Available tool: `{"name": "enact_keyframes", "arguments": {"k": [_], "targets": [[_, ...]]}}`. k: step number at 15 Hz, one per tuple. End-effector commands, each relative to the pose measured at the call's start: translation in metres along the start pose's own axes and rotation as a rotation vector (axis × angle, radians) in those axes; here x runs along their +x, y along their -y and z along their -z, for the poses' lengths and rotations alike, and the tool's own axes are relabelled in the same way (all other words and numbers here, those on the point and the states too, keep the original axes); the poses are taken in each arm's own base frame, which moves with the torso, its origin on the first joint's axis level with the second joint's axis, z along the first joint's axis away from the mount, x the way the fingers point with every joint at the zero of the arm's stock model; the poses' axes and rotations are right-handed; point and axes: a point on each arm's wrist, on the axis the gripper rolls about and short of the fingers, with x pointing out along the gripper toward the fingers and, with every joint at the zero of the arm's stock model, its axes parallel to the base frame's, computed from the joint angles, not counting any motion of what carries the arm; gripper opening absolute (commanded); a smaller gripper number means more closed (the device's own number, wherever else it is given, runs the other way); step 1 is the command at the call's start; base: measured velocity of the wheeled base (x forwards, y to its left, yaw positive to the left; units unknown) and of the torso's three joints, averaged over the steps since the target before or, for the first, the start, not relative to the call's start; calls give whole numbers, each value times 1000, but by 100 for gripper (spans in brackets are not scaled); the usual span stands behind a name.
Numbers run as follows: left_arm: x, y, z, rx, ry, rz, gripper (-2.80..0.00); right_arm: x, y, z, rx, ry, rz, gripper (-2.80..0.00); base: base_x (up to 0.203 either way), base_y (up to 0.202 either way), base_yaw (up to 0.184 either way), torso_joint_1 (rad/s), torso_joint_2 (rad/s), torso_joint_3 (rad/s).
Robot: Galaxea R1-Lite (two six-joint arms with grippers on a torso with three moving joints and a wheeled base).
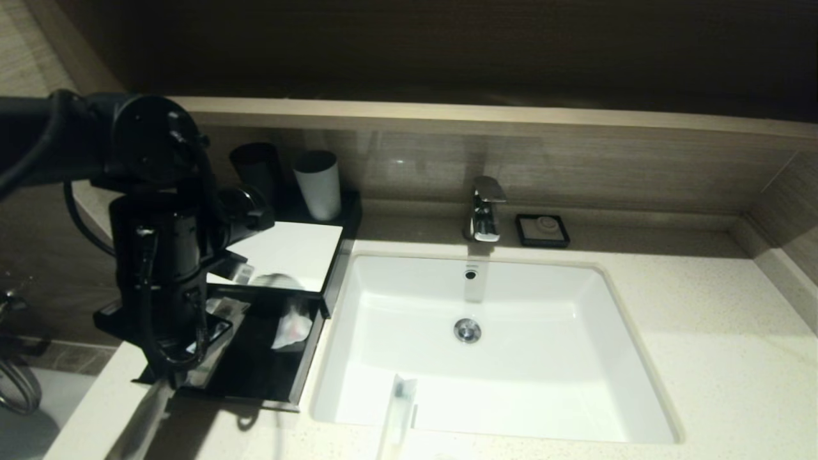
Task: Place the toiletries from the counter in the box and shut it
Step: Place the bathroom toiletry into the drawer
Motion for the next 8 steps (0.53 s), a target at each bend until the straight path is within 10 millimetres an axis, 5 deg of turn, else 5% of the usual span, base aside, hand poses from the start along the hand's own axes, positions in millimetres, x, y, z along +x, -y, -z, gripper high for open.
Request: {"name": "enact_keyframes", "arguments": {"k": [1, 8], "targets": [[13, 2, -12, 4, -60, -8, -280, 0, 0, 0, 0, 1, 0, -280, 0, 0, 0, 0, 0, 0], [18, 2, -32, -10, -50, -5, -280, 0, 0, 0, 0, 1, 0, -280, 0, 0, 0, 0, 0, 0]]}}
